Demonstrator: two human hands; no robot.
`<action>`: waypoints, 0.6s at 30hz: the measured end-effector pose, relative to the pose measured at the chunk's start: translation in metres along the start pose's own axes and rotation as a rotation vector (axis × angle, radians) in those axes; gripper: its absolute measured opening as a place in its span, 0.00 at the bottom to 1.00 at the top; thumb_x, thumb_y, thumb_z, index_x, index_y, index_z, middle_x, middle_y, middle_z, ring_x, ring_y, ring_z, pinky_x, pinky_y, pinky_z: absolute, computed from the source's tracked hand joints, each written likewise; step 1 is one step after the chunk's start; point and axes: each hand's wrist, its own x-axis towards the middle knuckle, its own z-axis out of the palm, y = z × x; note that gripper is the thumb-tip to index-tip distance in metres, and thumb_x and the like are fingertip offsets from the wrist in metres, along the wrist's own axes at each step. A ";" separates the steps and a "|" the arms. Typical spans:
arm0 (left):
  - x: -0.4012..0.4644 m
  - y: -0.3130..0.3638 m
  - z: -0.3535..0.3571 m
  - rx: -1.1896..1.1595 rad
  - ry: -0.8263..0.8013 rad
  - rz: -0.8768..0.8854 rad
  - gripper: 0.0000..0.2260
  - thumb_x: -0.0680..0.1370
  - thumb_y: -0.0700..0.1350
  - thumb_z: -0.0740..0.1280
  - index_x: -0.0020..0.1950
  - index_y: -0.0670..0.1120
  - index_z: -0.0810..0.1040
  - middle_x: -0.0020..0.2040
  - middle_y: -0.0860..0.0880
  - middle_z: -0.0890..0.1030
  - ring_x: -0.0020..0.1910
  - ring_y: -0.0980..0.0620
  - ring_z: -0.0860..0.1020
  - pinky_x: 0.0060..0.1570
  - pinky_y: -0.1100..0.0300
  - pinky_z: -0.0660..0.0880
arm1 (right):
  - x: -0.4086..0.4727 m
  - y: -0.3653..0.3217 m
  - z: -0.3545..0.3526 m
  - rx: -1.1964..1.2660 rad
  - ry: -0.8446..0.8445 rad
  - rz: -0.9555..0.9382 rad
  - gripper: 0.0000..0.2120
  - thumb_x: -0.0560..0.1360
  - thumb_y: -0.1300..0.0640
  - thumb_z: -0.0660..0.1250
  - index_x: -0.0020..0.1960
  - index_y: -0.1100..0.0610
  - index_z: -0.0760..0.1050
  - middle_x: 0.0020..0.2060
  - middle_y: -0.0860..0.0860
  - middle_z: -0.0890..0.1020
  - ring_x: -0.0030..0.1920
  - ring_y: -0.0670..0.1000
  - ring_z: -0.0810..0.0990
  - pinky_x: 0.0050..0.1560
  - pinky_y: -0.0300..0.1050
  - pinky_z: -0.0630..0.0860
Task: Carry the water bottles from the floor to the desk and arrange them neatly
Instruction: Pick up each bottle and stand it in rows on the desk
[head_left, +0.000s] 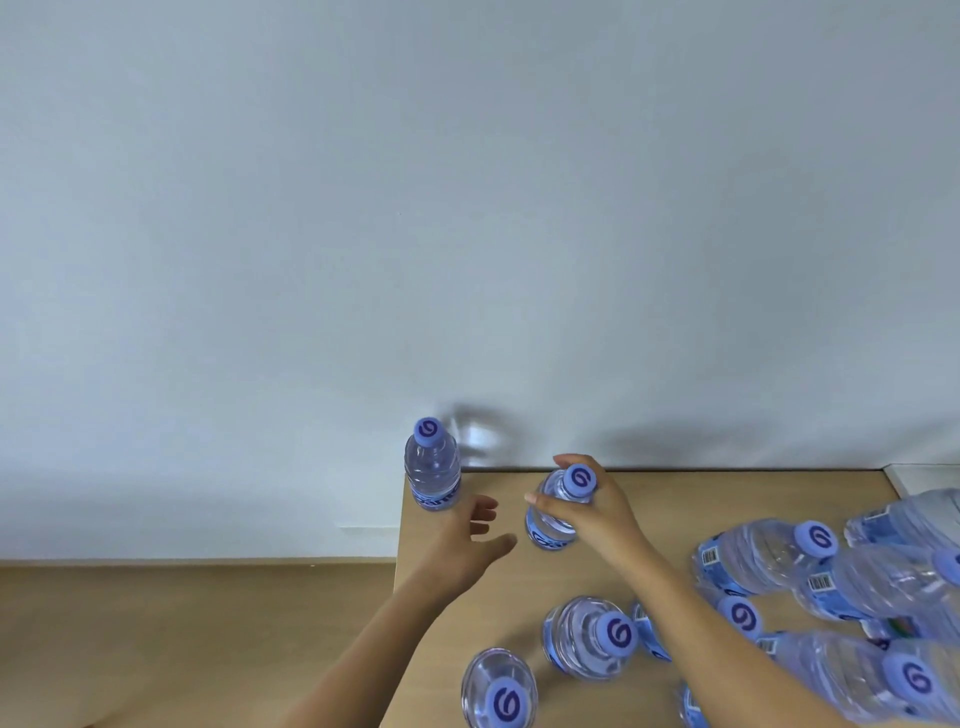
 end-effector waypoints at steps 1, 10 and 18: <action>0.000 0.000 -0.001 0.009 0.001 0.003 0.19 0.73 0.43 0.74 0.61 0.47 0.73 0.56 0.51 0.76 0.54 0.55 0.75 0.40 0.75 0.71 | 0.002 0.001 0.002 0.005 0.007 -0.003 0.20 0.66 0.62 0.80 0.53 0.56 0.77 0.42 0.47 0.80 0.44 0.47 0.79 0.47 0.38 0.77; 0.002 0.014 -0.008 0.049 -0.060 0.052 0.29 0.68 0.45 0.79 0.64 0.52 0.71 0.58 0.57 0.75 0.55 0.62 0.73 0.44 0.72 0.72 | -0.006 -0.032 -0.010 0.011 -0.124 -0.037 0.13 0.69 0.65 0.76 0.51 0.59 0.78 0.44 0.51 0.82 0.43 0.44 0.79 0.39 0.32 0.75; -0.022 0.062 -0.007 -0.045 -0.243 0.219 0.31 0.62 0.45 0.82 0.60 0.57 0.73 0.51 0.63 0.81 0.52 0.63 0.80 0.47 0.68 0.76 | -0.031 -0.114 -0.036 0.128 -0.345 -0.122 0.11 0.66 0.62 0.77 0.45 0.59 0.77 0.45 0.50 0.85 0.56 0.51 0.83 0.54 0.47 0.77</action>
